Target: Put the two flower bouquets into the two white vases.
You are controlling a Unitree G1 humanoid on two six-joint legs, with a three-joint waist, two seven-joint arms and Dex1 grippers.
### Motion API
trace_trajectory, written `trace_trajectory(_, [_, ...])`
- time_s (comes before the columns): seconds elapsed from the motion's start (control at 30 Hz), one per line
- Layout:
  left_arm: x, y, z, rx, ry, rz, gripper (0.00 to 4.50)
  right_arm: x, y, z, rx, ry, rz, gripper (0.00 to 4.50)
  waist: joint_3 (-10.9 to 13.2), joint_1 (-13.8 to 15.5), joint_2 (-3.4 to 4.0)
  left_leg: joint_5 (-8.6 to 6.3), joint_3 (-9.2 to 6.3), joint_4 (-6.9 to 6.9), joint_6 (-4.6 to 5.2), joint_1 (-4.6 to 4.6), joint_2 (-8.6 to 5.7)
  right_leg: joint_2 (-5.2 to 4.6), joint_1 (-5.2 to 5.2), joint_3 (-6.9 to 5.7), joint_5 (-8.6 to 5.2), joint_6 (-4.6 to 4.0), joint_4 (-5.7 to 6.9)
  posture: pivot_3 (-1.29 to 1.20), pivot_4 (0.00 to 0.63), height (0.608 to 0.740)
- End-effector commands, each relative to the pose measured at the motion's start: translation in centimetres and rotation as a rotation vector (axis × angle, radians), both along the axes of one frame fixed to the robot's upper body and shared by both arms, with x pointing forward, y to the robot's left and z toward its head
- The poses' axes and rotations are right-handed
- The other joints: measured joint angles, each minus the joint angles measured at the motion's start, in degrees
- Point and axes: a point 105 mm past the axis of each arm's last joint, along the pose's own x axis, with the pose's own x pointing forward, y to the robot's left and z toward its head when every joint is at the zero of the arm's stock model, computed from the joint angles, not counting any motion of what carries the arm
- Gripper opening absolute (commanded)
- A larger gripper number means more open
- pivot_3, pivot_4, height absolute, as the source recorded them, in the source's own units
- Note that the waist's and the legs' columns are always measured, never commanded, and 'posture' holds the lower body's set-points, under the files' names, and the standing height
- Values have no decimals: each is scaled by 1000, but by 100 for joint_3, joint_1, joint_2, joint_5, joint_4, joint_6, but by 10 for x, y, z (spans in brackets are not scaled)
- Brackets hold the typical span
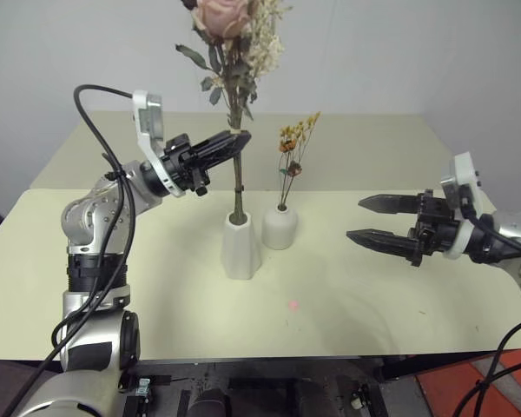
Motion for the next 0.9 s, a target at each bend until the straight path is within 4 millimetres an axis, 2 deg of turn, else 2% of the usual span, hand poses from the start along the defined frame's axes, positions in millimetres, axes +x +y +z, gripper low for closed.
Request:
trace_trajectory(0.03, [-4,1,8,16,-60,1,109,-6,-1,13,8,-53,1,4500,0,-4,0,0,0,0,0,0,0,0,0,0,0,0,0,0,150,740])
trace_trajectory(0.43, [-1,-3,-3,41,-42,-3,109,-7,-2,13,15,-56,-14,4500,0,-2,0,0,0,0,0,0,0,0,0,0,0,0,-1,0,150,740])
trace_trajectory(0.9, [-9,-5,-14,57,-21,-9,109,-6,-1,12,19,-64,-20,4500,0,-1,0,0,0,0,0,1,1,0,0,0,0,0,0,0,150,740])
